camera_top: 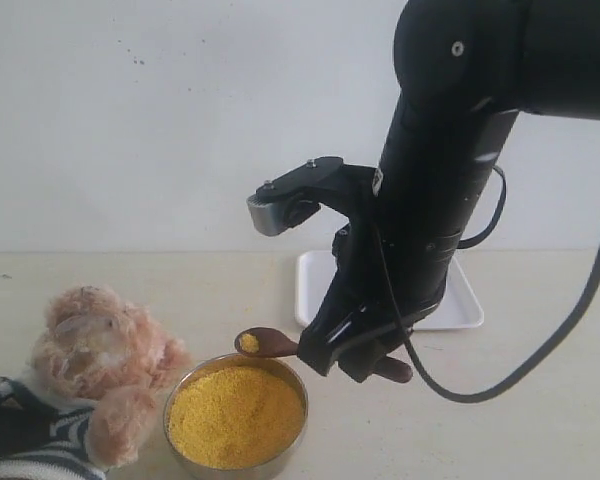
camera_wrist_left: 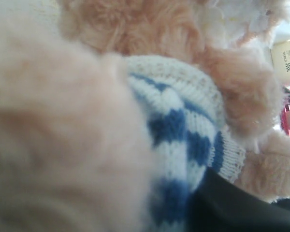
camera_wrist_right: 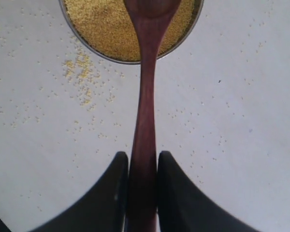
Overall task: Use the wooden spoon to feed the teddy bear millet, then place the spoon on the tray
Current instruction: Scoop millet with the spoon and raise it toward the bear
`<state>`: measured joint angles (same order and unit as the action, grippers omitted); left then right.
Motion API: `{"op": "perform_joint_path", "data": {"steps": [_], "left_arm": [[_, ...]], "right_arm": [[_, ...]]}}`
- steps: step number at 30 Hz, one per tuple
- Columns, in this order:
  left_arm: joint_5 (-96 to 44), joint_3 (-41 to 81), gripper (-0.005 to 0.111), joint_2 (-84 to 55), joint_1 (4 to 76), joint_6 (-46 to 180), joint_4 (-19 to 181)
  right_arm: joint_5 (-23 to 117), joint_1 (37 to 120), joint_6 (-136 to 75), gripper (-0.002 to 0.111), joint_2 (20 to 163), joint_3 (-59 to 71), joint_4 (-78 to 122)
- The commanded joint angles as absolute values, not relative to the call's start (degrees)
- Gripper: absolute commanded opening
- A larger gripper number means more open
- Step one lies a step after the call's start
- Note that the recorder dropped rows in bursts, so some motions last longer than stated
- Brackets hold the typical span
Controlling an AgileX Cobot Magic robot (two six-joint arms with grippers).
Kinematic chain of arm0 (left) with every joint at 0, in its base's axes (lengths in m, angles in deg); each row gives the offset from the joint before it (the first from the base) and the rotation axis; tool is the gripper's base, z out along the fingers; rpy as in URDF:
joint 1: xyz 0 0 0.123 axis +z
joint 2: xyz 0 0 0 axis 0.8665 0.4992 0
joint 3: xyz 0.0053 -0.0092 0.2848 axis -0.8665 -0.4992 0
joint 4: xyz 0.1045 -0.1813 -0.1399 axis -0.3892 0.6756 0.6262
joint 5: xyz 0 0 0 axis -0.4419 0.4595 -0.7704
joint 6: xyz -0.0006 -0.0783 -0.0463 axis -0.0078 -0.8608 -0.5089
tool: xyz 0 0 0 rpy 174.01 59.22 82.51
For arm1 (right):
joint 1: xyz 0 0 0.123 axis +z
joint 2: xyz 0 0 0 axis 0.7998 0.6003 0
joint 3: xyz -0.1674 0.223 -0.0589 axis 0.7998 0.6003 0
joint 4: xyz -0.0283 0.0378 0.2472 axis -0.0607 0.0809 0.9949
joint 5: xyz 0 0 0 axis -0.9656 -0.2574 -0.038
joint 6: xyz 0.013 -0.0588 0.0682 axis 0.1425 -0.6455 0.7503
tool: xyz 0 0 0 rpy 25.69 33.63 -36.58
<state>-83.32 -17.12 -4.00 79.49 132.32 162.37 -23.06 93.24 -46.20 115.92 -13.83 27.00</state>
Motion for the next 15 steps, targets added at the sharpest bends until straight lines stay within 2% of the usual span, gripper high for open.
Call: {"op": "perform_joint_path", "data": {"steps": [1, 4, 9, 15], "left_arm": [[-82.95, -18.32, 0.004, -7.61, 79.47, 127.77, 156.63], [-79.64, -18.32, 0.004, -8.2, 79.47, 122.61, 154.15], [-81.65, -18.32, 0.004, -8.2, 79.47, 122.49, 154.04], [-81.54, -18.32, 0.004, -8.2, 79.47, 122.49, 153.73]], "right_arm": [[-23.25, 92.99, -46.64, 0.0, 113.8, -14.17, 28.54], [-22.71, 92.99, -46.64, 0.0, 113.31, -14.17, 29.25], [-22.93, 92.99, -46.64, 0.0, 113.31, -14.17, 31.32], [-21.61, 93.1, -50.58, 0.0, 113.31, -14.17, 45.74]]}}
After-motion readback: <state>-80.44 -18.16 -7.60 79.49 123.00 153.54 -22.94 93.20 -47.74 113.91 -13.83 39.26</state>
